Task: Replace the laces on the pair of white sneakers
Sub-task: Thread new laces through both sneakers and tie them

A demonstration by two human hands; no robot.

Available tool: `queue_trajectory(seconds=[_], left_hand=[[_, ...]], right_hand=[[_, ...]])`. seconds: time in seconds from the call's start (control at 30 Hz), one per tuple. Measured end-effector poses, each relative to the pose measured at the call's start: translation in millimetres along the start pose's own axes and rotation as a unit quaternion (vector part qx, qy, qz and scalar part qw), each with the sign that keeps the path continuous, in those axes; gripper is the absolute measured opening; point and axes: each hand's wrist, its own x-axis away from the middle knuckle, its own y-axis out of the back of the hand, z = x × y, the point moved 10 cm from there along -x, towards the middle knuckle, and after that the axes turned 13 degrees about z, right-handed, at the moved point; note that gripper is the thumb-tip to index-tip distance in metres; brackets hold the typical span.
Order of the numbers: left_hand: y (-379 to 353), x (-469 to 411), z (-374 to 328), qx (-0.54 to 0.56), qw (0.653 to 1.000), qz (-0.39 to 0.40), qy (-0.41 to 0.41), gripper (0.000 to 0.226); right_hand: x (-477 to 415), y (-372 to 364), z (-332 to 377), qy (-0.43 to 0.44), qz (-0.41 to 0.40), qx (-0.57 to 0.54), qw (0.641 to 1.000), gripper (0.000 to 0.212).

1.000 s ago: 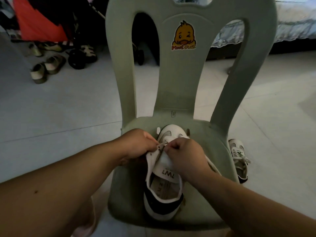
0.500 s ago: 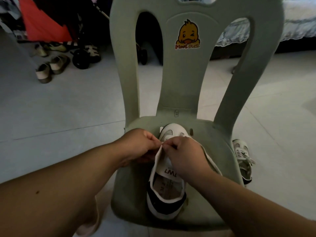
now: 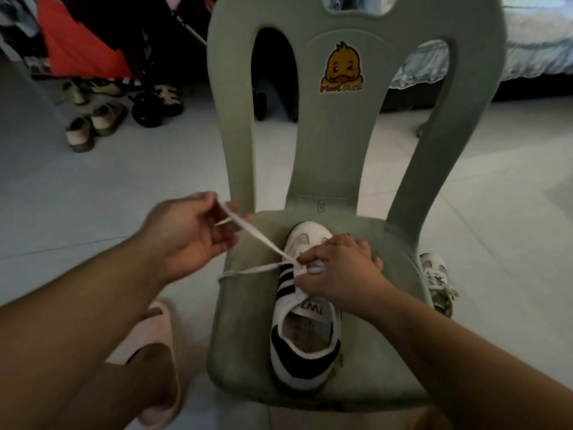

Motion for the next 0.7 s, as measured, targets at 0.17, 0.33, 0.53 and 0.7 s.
queue_trajectory(seconds=[0.17,0.33,0.53,0.7], left_hand=[[62.1,14.7,-37.6,0.040,0.998,-0.044,-0.037,0.025],[96.1,22.4,-41.4,-0.369,0.917,-0.150,0.026,0.021],[-3.5,-3.1,27.6,-0.674,0.733,0.078,0.037,0.011],[-61.8,-16.1,53.6,-0.693,0.711,0.118,0.005,0.024]], right_hand=[[0.6,-2.2,-3.8,-0.011,-0.017,-0.005,1.000,0.034],[-1.4,-6.1,-6.7,-0.013,-0.009,-0.007,1.000,0.034],[-2.3,-8.3,-9.9,-0.014,-0.009,-0.019,1.000,0.036],[-2.0,-8.2,-12.0,-0.010,-0.022,-0.028,0.999,0.041]])
